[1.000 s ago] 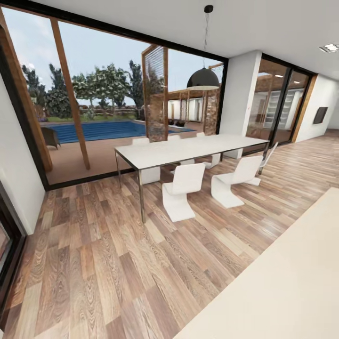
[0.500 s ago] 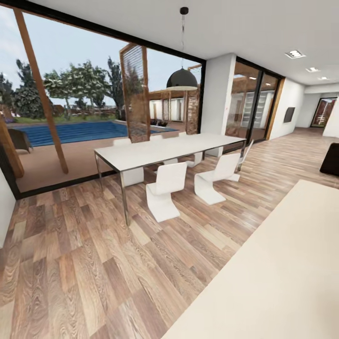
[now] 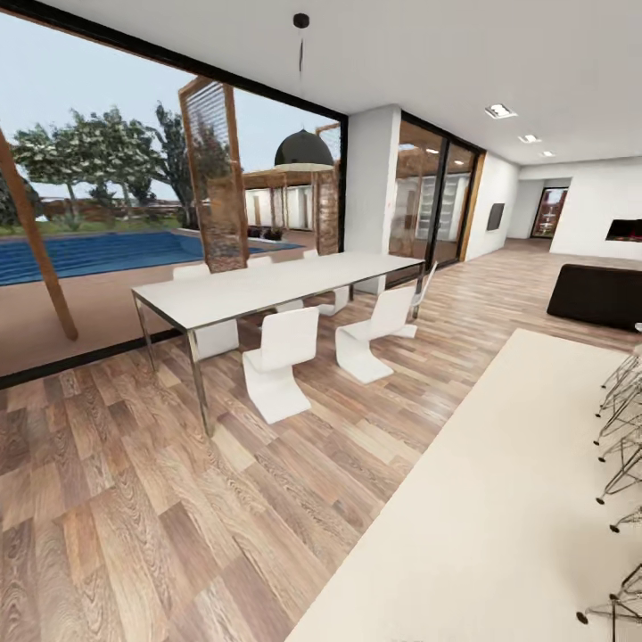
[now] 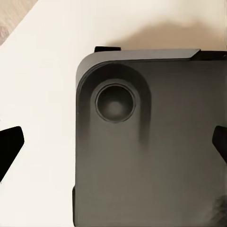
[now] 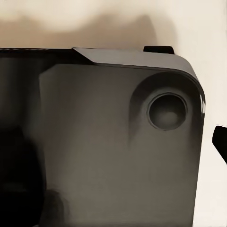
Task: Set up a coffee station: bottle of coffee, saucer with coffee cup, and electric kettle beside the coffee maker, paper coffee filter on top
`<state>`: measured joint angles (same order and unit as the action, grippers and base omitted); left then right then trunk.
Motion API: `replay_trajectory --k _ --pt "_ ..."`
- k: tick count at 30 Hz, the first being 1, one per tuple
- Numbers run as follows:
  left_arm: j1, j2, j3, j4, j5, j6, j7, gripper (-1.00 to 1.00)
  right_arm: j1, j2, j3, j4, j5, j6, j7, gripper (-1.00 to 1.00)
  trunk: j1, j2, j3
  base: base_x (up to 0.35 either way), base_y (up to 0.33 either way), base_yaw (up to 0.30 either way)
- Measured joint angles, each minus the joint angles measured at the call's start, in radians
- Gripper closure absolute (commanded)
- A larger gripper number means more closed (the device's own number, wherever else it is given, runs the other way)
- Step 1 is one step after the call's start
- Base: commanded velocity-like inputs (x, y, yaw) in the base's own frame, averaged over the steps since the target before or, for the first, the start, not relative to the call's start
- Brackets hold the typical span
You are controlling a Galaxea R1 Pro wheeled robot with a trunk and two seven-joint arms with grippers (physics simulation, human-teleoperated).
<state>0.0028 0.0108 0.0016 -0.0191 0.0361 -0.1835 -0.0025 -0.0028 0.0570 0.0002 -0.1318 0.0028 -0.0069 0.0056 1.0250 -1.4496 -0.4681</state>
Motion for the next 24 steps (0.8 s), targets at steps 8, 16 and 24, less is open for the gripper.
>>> replay_trajectory --k 8,16,24 --pt "0.0 -0.002 0.0 0.0 0.001 0.0 0.001 -1.0 0.0 0.0 0.0 0.0 0.0 0.0 0.0 -1.0 0.0 0.0 0.0 -0.148 0.171 -0.267" --pt "0.0 -0.004 0.0 0.0 0.001 0.0 0.001 -1.0 0.0 0.0 0.0 0.0 0.0 0.0 0.0 -1.0 0.0 0.0 0.0 -0.213 0.241 -0.267" --pt "0.001 -0.003 -0.001 0.001 0.001 0.001 0.003 -1.0 0.0 0.0 0.0 0.0 0.0 0.001 0.0 -1.0 0.0 0.0 0.0 -0.225 0.242 -0.267"
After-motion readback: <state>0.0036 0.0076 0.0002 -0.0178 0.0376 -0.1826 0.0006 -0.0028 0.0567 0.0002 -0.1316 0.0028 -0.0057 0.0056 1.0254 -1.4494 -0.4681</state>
